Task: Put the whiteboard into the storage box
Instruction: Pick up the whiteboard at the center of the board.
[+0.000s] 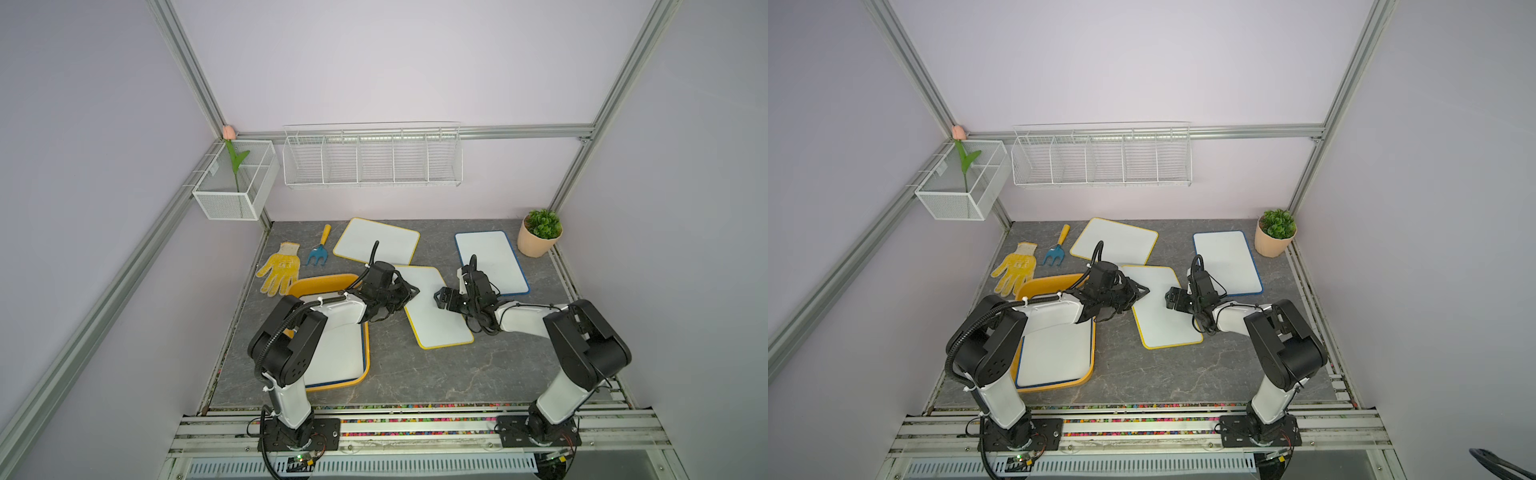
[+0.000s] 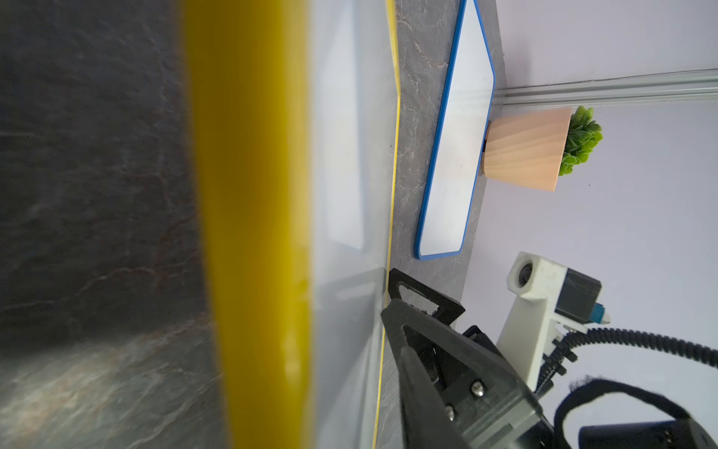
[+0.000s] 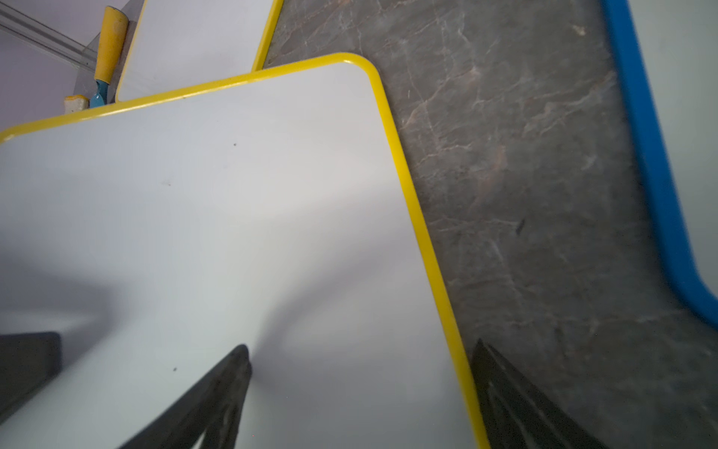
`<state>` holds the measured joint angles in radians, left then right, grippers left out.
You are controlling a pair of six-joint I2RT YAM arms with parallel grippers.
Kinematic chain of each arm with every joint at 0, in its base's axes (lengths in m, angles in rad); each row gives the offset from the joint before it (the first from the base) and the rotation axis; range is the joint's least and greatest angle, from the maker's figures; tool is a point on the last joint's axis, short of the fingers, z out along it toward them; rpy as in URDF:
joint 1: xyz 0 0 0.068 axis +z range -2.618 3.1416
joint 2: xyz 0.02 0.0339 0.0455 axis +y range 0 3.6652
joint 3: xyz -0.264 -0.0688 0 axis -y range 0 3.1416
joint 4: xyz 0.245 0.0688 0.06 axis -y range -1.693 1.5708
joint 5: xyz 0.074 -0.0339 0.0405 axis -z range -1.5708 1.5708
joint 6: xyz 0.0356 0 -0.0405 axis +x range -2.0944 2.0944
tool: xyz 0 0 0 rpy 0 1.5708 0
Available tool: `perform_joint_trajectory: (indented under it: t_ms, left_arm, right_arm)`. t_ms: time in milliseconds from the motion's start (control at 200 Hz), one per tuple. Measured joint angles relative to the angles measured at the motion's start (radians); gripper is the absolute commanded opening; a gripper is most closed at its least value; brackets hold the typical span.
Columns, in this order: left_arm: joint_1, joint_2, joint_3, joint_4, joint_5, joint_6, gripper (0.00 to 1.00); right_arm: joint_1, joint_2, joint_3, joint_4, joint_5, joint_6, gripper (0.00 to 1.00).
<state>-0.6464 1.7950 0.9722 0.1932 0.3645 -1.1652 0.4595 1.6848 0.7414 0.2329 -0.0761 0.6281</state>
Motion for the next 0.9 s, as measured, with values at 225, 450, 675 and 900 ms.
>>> perform_joint_trajectory:
  t_ms: [225,450,675,900]
  left_arm:
    - [-0.003,-0.003,0.025,-0.039,-0.005,0.025,0.19]
    - [-0.003,-0.024,0.069,-0.084,-0.008,0.067,0.08]
    - [-0.007,-0.046,0.124,-0.179,-0.014,0.172,0.00]
    - [-0.004,-0.154,0.170,-0.295,0.004,0.294,0.00]
  right_arm:
    - [0.000,-0.069,-0.012,-0.114,0.001,0.019,0.91]
    - [-0.002,-0.134,-0.018,-0.212,0.015,0.017,0.90]
    - [-0.002,-0.204,-0.030,-0.328,0.045,-0.004,0.90]
    - [-0.002,-0.328,-0.030,-0.409,0.084,-0.016,0.90]
